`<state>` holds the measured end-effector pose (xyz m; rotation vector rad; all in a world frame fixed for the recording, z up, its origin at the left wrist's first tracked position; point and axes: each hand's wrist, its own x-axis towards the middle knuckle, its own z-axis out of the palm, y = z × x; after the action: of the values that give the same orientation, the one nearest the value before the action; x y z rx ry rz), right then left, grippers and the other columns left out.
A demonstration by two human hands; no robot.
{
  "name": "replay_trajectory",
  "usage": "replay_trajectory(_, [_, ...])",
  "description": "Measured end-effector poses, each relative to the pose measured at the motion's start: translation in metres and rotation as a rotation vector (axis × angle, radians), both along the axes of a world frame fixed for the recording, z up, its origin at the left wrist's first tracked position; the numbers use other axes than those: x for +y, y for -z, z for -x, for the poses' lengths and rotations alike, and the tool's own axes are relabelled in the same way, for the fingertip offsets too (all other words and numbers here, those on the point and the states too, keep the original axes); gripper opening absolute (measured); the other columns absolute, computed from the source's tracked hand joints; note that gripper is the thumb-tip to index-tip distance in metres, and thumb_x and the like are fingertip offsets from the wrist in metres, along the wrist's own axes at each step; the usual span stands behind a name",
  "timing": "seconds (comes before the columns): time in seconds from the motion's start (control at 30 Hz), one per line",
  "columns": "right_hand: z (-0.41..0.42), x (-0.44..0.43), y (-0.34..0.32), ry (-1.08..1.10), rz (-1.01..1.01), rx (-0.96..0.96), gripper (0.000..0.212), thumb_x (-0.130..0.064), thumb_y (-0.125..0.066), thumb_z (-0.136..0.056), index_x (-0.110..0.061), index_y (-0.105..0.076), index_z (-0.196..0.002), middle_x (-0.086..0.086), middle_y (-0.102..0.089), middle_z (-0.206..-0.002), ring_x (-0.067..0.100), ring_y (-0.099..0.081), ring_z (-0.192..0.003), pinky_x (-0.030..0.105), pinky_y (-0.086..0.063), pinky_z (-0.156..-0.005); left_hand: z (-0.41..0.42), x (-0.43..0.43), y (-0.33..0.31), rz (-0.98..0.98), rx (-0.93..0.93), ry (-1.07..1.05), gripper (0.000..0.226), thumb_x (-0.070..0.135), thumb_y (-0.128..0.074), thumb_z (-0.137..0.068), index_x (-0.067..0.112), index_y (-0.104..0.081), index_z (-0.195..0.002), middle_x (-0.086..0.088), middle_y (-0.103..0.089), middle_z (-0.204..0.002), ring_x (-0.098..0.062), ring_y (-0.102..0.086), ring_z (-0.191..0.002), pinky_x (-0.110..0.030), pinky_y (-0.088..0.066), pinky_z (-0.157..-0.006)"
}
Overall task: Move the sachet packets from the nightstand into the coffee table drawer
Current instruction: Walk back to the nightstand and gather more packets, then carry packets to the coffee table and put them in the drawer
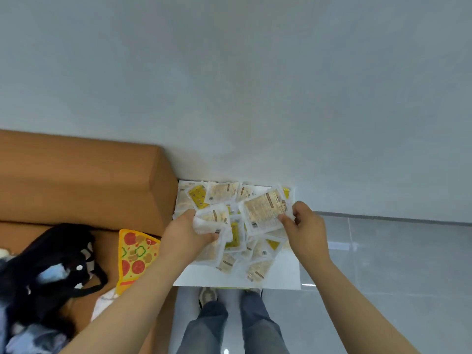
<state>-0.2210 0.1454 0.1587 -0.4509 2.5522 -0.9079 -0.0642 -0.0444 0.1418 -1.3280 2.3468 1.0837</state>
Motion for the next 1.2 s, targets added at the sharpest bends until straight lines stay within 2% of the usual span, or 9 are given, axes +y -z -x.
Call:
replay_trajectory(0.13, [-0.017, 0.028, -0.044, 0.147, 0.056, 0.019, 0.04, -0.018, -0.065, -0.087, -0.021, -0.033, -0.065, 0.002, -0.047, -0.06, 0.014, -0.037, -0.052, 0.023, -0.032, -0.048, 0.009, 0.011, -0.043, -0.003, 0.061, 0.087, 0.069, 0.055, -0.074, -0.069, 0.021, -0.054, -0.126, 0.002, -0.062, -0.121, -0.022, -0.057, -0.112, -0.035, -0.051, -0.086])
replay_trajectory(0.23, [-0.029, 0.063, -0.073, 0.259, 0.099, 0.027, 0.019, -0.019, -0.065, -0.088, -0.013, -0.052, -0.076, 0.005, -0.062, -0.071, 0.022, -0.056, -0.06, 0.034, -0.05, -0.052, 0.023, 0.033, -0.074, -0.007, 0.11, 0.199, 0.077, 0.054, -0.073, -0.072, 0.018, -0.047, -0.135, -0.003, -0.055, -0.133, -0.023, -0.052, -0.121, -0.033, -0.047, -0.094])
replay_trajectory(0.4, [-0.046, 0.132, -0.116, 0.468, 0.159, 0.081, 0.012, -0.017, -0.065, -0.088, -0.016, -0.058, -0.078, -0.002, -0.066, -0.077, 0.016, -0.065, -0.07, 0.027, -0.054, -0.055, 0.057, 0.088, -0.122, 0.014, 0.179, 0.379, 0.078, 0.05, -0.07, -0.077, 0.017, -0.04, -0.14, -0.001, -0.048, -0.141, -0.02, -0.044, -0.129, -0.028, -0.039, -0.093])
replay_trajectory(0.47, [-0.051, 0.165, -0.129, 0.548, 0.142, 0.106, 0.012, -0.019, -0.066, -0.088, -0.01, -0.06, -0.084, -0.003, -0.067, -0.08, 0.015, -0.065, -0.071, 0.03, -0.057, -0.058, 0.073, 0.116, -0.135, 0.044, 0.192, 0.461, 0.073, 0.052, -0.071, -0.075, 0.018, -0.046, -0.134, 0.001, -0.055, -0.13, -0.021, -0.05, -0.121, -0.032, -0.043, -0.089])
replay_trajectory(0.57, [-0.062, 0.227, -0.147, 0.688, 0.155, 0.143, 0.014, -0.02, -0.066, -0.087, -0.009, -0.059, -0.083, -0.003, -0.068, -0.08, 0.016, -0.066, -0.072, 0.036, -0.058, -0.061, 0.093, 0.173, -0.159, 0.059, 0.273, 0.576, 0.048, 0.047, -0.073, -0.073, 0.024, -0.054, -0.11, 0.012, -0.056, -0.096, -0.013, -0.054, -0.091, -0.026, -0.039, -0.069])
replay_trajectory(0.77, [-0.11, 0.376, -0.186, 0.962, 0.193, 0.256, 0.02, -0.02, -0.067, -0.087, -0.006, -0.055, -0.079, 0.003, -0.067, -0.076, 0.025, -0.065, -0.071, 0.041, -0.054, -0.06, 0.108, 0.336, -0.195, 0.008, 0.393, 0.849, 0.034, 0.042, -0.077, -0.072, 0.031, -0.053, -0.093, 0.019, -0.053, -0.079, -0.007, -0.053, -0.075, -0.02, -0.036, -0.056])
replay_trajectory(0.87, [-0.133, 0.438, -0.198, 1.047, 0.171, 0.301, 0.021, -0.022, -0.067, -0.086, -0.008, -0.054, -0.078, 0.006, -0.067, -0.073, 0.029, -0.063, -0.069, 0.039, -0.052, -0.058, 0.105, 0.404, -0.21, -0.045, 0.432, 0.947, 0.032, 0.039, -0.078, -0.071, 0.031, -0.056, -0.092, 0.019, -0.057, -0.08, 0.0, -0.052, -0.071, -0.017, -0.037, -0.055])
replay_trajectory(1.03, [-0.19, 0.548, -0.218, 1.28, 0.17, 0.353, 0.018, -0.022, -0.066, -0.087, -0.009, -0.056, -0.082, 0.0, -0.069, -0.081, 0.021, -0.068, -0.077, 0.046, -0.058, -0.065, 0.095, 0.536, -0.231, -0.098, 0.467, 1.176, 0.035, 0.037, -0.078, -0.072, 0.028, -0.058, -0.099, 0.014, -0.063, -0.091, -0.013, -0.061, -0.086, -0.027, -0.046, -0.067])
replay_trajectory(1.2, [-0.231, 0.627, -0.222, 1.474, 0.125, 0.396, 0.021, -0.021, -0.066, -0.087, -0.008, -0.052, -0.078, 0.001, -0.068, -0.083, 0.02, -0.068, -0.077, 0.046, -0.057, -0.062, 0.09, 0.641, -0.238, -0.148, 0.488, 1.382, 0.035, 0.034, -0.079, -0.072, 0.029, -0.059, -0.1, 0.012, -0.065, -0.095, -0.014, -0.062, -0.09, -0.029, -0.05, -0.074])
